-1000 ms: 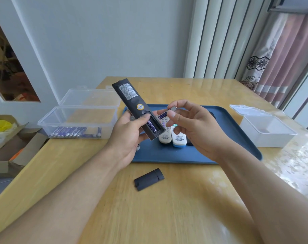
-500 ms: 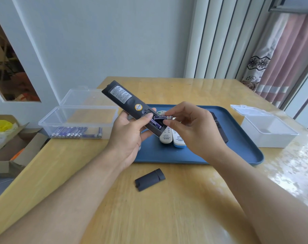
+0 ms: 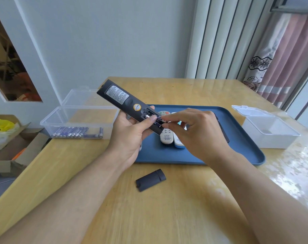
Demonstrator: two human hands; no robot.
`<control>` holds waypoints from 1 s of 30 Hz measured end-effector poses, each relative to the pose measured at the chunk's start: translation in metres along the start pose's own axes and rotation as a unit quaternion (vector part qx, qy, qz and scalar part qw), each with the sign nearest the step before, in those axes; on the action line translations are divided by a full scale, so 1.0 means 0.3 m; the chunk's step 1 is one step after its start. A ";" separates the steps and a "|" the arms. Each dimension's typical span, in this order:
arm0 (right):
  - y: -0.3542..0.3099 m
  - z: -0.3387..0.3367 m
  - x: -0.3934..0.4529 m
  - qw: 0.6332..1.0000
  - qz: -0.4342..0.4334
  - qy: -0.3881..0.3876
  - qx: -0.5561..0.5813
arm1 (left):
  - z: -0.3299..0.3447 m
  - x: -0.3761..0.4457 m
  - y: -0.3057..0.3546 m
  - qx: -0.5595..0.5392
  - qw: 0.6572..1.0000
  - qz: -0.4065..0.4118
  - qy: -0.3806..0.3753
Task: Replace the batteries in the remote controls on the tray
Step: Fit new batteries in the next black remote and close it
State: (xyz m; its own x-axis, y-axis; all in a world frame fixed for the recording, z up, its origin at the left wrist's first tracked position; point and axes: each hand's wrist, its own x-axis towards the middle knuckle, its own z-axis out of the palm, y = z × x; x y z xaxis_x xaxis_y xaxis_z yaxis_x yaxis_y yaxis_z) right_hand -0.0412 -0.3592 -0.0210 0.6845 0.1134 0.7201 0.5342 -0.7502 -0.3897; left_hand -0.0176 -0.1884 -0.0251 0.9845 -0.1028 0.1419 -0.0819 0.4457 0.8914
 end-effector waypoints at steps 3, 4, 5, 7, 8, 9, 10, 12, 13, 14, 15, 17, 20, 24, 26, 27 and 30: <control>0.008 0.006 0.000 1.000 0.001 -0.016 0.021 | -0.005 0.004 -0.006 0.003 1.000 -0.002 -0.008; 0.011 0.006 0.000 0.999 0.007 -0.019 0.031 | -0.005 0.004 -0.008 0.004 1.000 -0.004 -0.015; 0.014 0.007 0.000 0.999 0.013 -0.020 0.038 | -0.004 0.003 -0.008 0.006 1.000 -0.003 -0.021; 0.013 0.009 -0.001 0.998 0.030 -0.020 0.053 | -0.004 0.005 -0.007 0.008 1.000 -0.004 -0.028; 0.010 0.011 0.001 0.997 0.045 -0.023 0.065 | -0.006 0.007 -0.007 0.009 1.000 -0.006 -0.029; 0.005 0.013 0.002 0.994 0.067 -0.029 0.080 | -0.009 0.009 -0.006 0.011 0.999 -0.009 -0.029; -0.001 0.015 0.003 0.990 0.096 -0.035 0.098 | -0.011 0.010 -0.005 0.012 0.999 -0.010 -0.030; -0.010 0.014 0.005 0.973 0.172 -0.050 0.147 | -0.012 0.009 -0.002 0.011 0.999 -0.011 -0.034; -0.014 0.010 0.007 0.960 0.211 -0.058 0.173 | -0.012 0.010 -0.002 0.011 0.999 -0.011 -0.039; -0.019 0.005 0.010 0.948 0.241 -0.065 0.196 | -0.013 0.009 -0.001 0.012 0.999 -0.009 -0.044; -0.021 -0.001 0.012 0.938 0.260 -0.073 0.215 | -0.013 0.009 0.001 0.015 0.999 -0.009 -0.049; -0.026 -0.014 0.015 0.920 0.284 -0.092 0.256 | -0.015 0.009 0.004 0.021 0.998 -0.010 -0.058; -0.027 -0.026 0.018 0.881 0.316 -0.125 0.330 | -0.020 0.009 0.008 0.028 0.997 -0.023 -0.071; -0.026 -0.018 0.022 0.837 0.354 -0.142 0.392 | -0.025 0.013 0.013 0.036 0.995 -0.025 -0.095; -0.024 -0.012 0.020 0.819 0.375 -0.149 0.407 | -0.027 0.011 0.010 0.046 0.993 -0.018 -0.105; -0.022 -0.009 0.018 0.816 0.383 -0.154 0.405 | -0.028 0.011 0.009 0.052 0.992 -0.015 -0.110; -0.025 -0.006 0.013 0.828 0.386 -0.150 0.378 | -0.032 0.012 0.006 0.070 0.991 -0.012 -0.114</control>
State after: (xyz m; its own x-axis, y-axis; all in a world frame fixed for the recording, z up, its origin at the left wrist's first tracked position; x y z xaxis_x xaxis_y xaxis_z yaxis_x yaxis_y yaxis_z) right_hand -0.0436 -0.3543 -0.0143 0.9986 0.0324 -0.0422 -0.0401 -0.0655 -0.9970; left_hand -0.0126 -0.1793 -0.0270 0.9270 -0.3172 0.2001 -0.0964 0.3139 0.9445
